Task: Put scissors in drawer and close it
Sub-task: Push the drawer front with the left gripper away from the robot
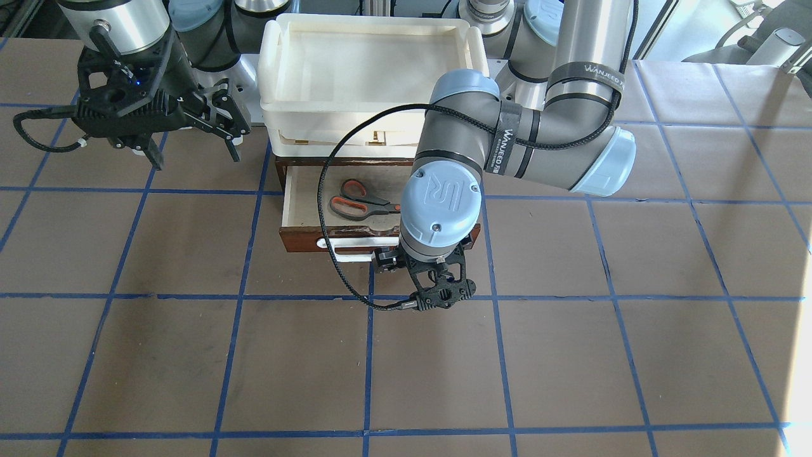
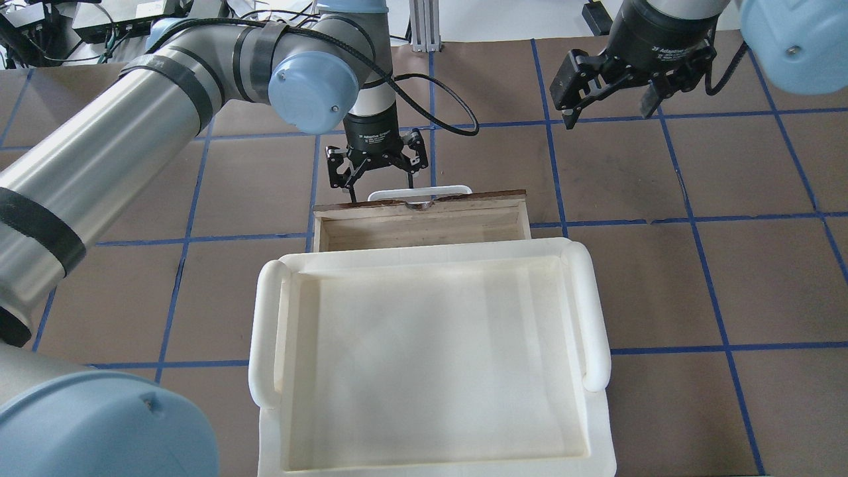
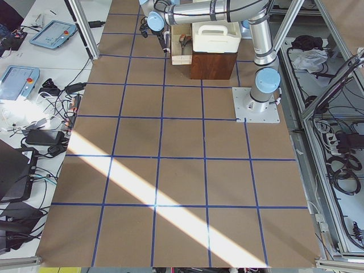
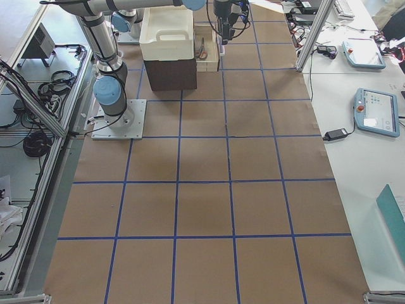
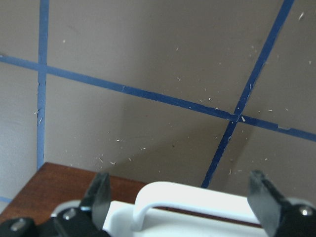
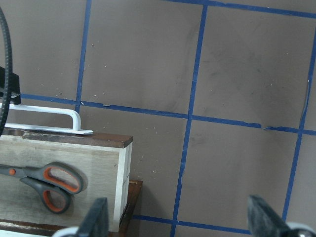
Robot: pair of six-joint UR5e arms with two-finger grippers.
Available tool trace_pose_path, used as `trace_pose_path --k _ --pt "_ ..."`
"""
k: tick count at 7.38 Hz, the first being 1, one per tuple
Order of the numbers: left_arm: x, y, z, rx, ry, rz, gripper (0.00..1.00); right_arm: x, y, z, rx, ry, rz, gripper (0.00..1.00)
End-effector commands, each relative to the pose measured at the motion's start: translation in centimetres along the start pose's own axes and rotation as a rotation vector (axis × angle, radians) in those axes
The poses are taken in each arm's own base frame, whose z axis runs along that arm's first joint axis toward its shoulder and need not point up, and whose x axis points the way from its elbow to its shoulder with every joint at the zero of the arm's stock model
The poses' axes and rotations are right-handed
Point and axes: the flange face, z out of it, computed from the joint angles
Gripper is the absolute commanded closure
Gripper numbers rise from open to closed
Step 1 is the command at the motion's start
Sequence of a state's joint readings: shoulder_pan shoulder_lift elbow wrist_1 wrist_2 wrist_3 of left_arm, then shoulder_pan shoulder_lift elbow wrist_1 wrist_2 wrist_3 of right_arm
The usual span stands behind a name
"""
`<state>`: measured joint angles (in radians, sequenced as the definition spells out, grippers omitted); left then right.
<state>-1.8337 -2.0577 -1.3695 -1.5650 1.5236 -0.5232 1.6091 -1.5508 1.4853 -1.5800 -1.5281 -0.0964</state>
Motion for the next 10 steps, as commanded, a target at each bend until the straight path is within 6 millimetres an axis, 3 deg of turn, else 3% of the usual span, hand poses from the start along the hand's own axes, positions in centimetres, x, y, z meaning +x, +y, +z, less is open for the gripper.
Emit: trace_pose_path --k 1,5,8,10 --pt "0.0 0.7 0.6 -0.046 -0.026 0.001 0.0 0.0 0.1 0.3 -0.005 -0.002 0.003 0.0" --pt "0.5 1.9 0.9 -0.074 -0.051 -0.026 0.0 0.0 0.3 0.4 -0.007 -0.004 0.003 0.0" --pt "1.1 0.5 2.0 -0.045 -0.038 -0.027 0.0 0.0 0.2 0.6 -0.012 -0.003 0.003 0.0" --pt "1.2 1.2 2.0 -0.055 -0.045 -0.034 0.0 0.0 0.2 0.6 -0.008 -0.003 0.003 0.0"
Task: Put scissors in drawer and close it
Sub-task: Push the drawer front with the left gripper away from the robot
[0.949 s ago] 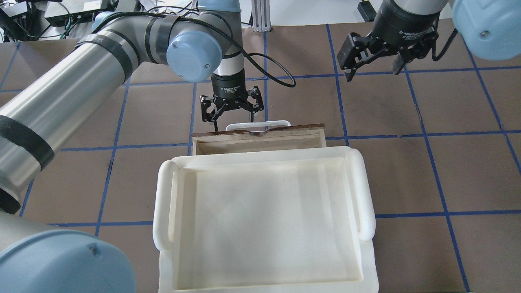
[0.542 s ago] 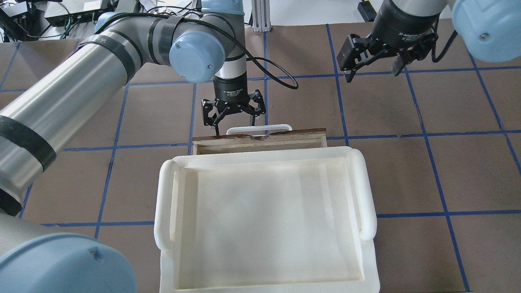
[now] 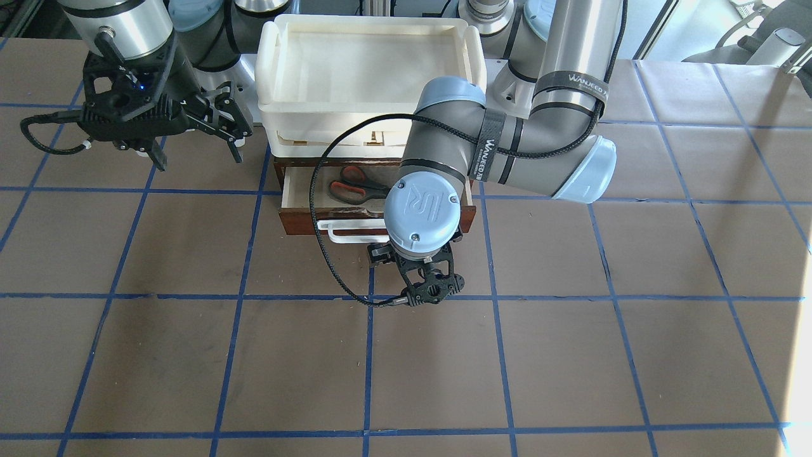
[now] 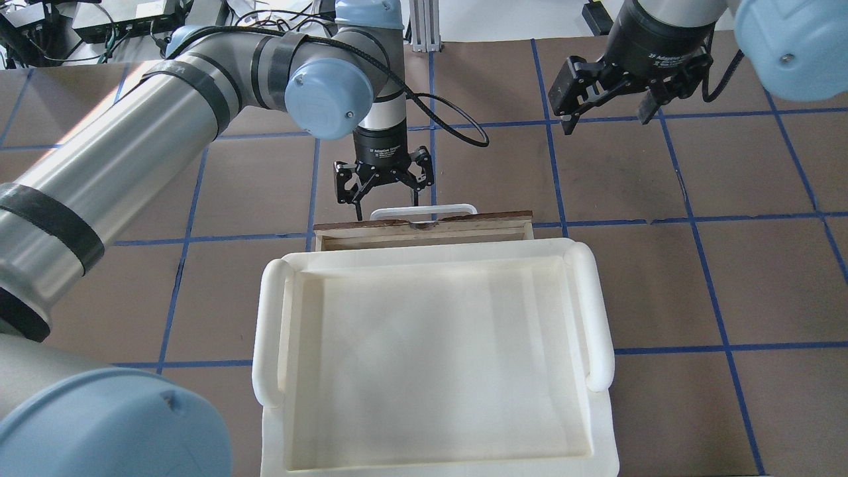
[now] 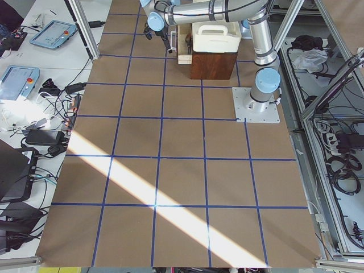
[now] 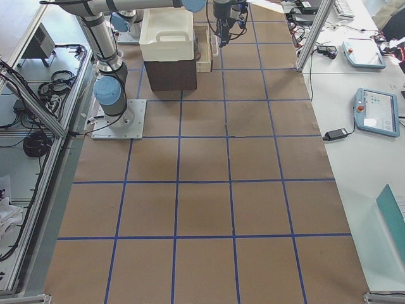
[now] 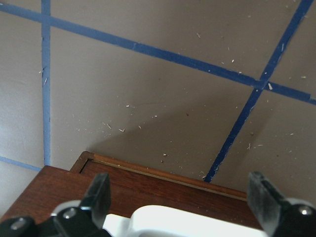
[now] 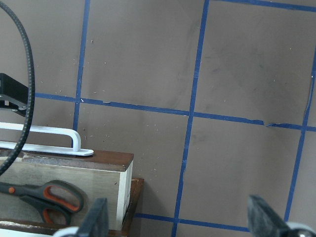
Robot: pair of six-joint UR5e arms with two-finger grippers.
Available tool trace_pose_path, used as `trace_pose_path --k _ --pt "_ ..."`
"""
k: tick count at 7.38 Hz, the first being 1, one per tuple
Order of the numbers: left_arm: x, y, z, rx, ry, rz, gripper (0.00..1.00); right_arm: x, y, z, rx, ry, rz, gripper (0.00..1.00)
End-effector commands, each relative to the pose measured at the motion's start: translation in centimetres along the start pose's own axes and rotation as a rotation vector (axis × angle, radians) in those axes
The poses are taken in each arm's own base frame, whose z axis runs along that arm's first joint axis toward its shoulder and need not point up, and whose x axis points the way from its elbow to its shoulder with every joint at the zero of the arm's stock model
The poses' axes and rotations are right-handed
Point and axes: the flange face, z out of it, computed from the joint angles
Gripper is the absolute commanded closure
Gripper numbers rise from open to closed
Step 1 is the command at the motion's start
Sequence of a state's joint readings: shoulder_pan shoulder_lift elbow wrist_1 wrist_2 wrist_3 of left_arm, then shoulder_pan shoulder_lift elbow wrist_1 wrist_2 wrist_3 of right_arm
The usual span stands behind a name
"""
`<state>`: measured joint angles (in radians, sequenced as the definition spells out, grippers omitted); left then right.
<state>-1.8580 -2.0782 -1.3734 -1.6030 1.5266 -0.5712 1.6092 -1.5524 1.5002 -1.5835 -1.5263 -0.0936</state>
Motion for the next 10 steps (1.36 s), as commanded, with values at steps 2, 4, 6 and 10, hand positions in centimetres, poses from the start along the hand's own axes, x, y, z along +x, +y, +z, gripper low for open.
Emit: trace_pose_path --k 2,4,6,10 --pt "-0.1 1.8 -0.1 -0.044 -0.028 -0.002 0.0 0.0 0.0 0.1 0.0 -0.002 0.0 0.0" --pt "0.3 2.3 0.7 -0.075 -0.052 0.006 0.0 0.0 0.0 0.1 -0.002 0.0 0.0 0.0" --pt "0.3 3.7 0.8 -0.109 -0.084 0.0 0.0 0.0 0.0 0.1 -0.002 -0.002 0.0 0.0" --pt "0.7 4.9 1.9 -0.157 -0.13 -0.019 0.0 0.0 0.0 0.2 -0.003 -0.002 0.0 0.0"
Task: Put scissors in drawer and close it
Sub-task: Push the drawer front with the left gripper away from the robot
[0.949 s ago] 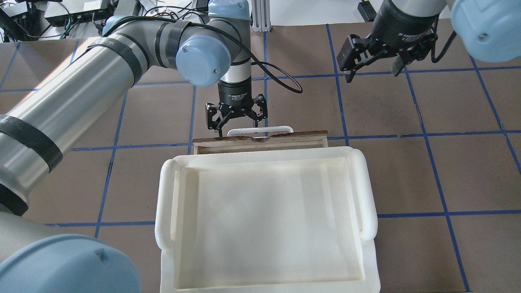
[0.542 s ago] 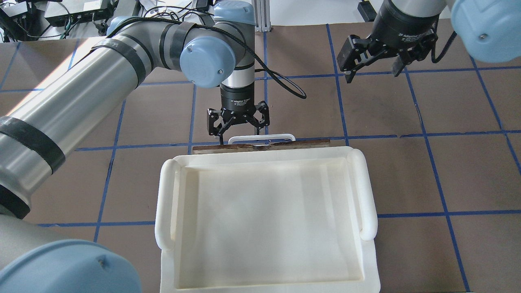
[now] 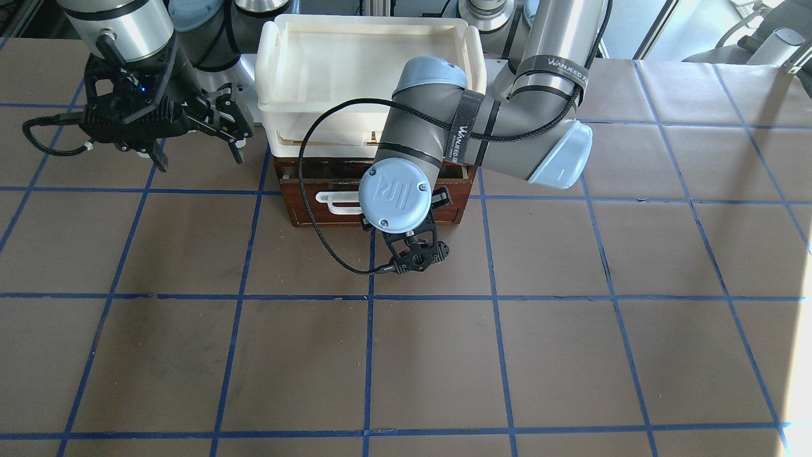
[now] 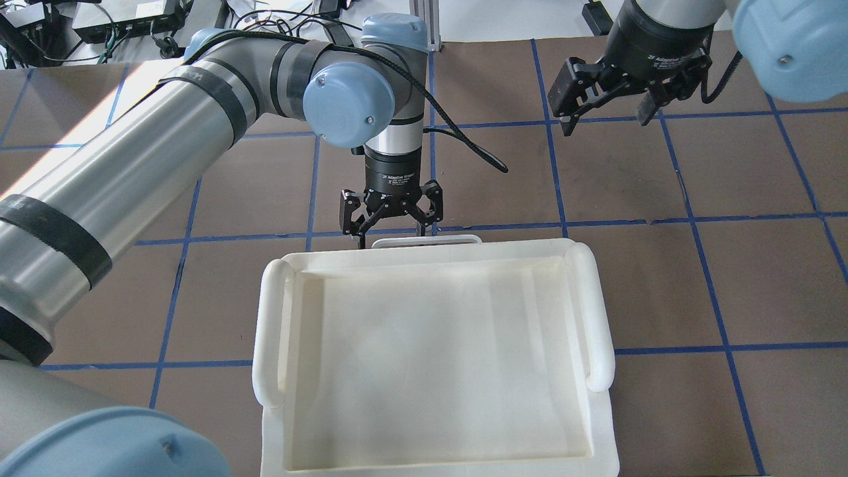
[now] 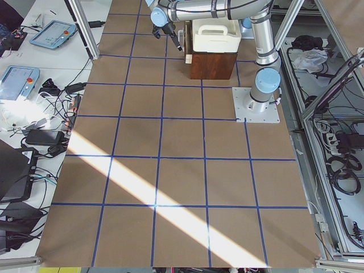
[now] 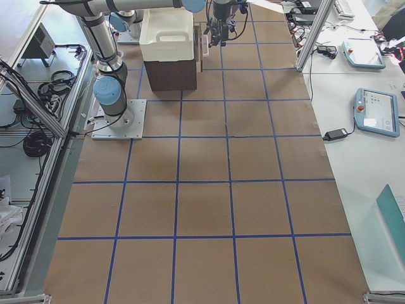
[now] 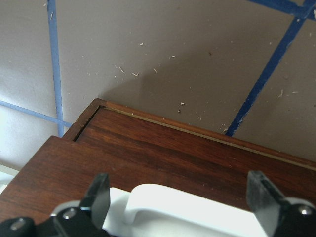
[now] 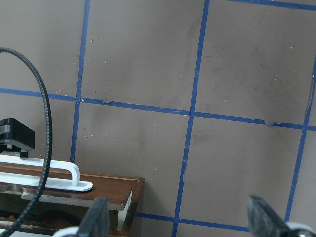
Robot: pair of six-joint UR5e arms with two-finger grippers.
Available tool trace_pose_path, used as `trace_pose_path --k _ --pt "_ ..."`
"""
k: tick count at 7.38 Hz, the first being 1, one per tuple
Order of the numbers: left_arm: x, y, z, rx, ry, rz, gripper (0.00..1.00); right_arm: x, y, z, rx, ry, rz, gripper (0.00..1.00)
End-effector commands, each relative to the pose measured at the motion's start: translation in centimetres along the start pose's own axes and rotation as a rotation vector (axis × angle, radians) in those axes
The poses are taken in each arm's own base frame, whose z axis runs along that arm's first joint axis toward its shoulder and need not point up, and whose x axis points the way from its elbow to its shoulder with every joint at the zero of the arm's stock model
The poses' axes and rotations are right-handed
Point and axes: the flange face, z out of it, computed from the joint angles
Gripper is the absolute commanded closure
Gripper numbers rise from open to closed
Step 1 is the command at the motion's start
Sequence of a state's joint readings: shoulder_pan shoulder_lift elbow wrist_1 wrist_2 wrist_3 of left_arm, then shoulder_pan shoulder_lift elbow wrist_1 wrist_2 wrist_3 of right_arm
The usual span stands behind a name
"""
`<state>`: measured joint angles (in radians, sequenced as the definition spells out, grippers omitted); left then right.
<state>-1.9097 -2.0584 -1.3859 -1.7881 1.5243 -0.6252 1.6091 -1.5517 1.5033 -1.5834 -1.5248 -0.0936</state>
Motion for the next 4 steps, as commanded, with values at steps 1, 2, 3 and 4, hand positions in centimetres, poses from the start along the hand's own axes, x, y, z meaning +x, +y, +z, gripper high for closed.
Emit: trace_pose_path --k 1,2,3,4 --pt "0.06 0.56 0.57 -0.034 -0.026 -0.002 0.0 0.01 0.07 0.13 -0.004 0.001 0.0 0.0" --pt "-0.16 0.85 0.72 -0.052 -0.038 -0.003 0.0 0.01 0.15 0.14 -0.006 0.001 0.0 0.0" --pt "-0.08 0.88 0.95 -0.06 -0.045 -0.002 0.0 0.02 0.08 0.19 -0.004 0.001 0.0 0.0" --pt "-0.15 0.93 0.95 -0.063 -0.052 -0.001 0.0 0.02 0.08 0.19 -0.004 0.001 0.0 0.0"
